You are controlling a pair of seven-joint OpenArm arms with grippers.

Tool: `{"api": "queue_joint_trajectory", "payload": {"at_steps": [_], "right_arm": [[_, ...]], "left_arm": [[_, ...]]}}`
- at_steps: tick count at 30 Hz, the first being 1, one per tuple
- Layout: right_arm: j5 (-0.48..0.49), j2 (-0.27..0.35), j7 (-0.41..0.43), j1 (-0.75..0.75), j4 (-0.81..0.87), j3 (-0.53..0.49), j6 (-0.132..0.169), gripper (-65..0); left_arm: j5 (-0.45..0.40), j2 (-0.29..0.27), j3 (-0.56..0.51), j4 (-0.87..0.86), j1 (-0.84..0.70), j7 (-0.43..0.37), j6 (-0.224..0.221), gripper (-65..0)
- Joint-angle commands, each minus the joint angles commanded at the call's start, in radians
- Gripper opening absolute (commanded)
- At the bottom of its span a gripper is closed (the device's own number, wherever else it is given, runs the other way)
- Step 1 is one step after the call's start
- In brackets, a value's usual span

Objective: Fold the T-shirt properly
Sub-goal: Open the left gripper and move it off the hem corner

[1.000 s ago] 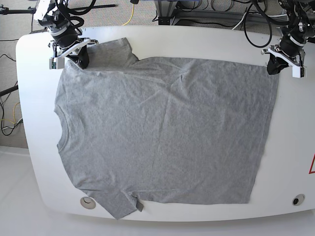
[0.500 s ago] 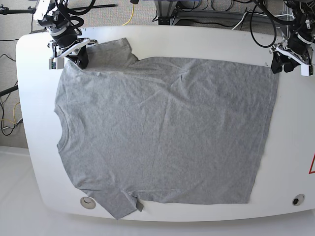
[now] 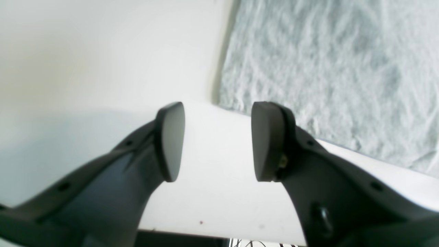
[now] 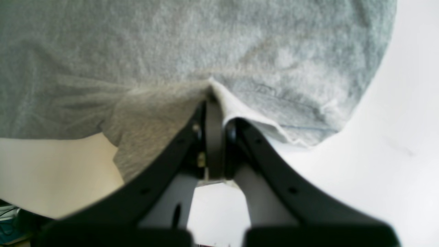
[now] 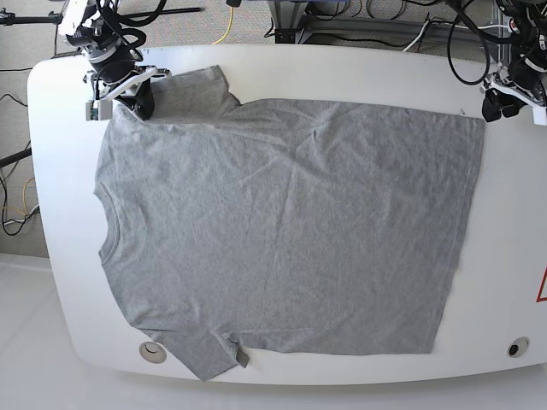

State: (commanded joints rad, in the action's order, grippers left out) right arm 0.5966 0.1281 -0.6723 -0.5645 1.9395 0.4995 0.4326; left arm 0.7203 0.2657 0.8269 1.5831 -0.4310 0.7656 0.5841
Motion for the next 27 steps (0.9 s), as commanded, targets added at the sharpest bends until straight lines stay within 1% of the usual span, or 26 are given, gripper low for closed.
{"api": "queue_joint_trajectory", "payload": {"at_steps": [10,12,22,24,27], "right_arm": [[-0.005,-0.001,-0.002,0.000,0.000,0.000,-0.003,-65.0],[-0.003,-0.002,0.005,0.000,0.004,-0.001,-0.003,-65.0],[-0.002,-0.001,0.006,-0.003,0.002,-0.002,-0.001,-65.0],[-0.004,-0.002,0.005,-0.003,0.004,-0.002,-0.001,-65.0],[-0.005,-0.002,0.007,-0.003,0.005,-0.002,0.000,-65.0]], "left_arm": [[0.009,0.031,-0.049,-0.055,0.002,-0.001,0.015,-30.7],[0.026,0.021,-0.069,-0.084,0.011,0.002,0.027,-30.5],[0.057,0.013,-0.099,-0.134,0.025,0.018,0.028,-30.7],[0.069,0.015,-0.101,-0.153,0.036,0.019,0.039,-30.5],[0.072,0.011,-0.105,-0.163,0.042,0.017,0.038,-30.4]]}}
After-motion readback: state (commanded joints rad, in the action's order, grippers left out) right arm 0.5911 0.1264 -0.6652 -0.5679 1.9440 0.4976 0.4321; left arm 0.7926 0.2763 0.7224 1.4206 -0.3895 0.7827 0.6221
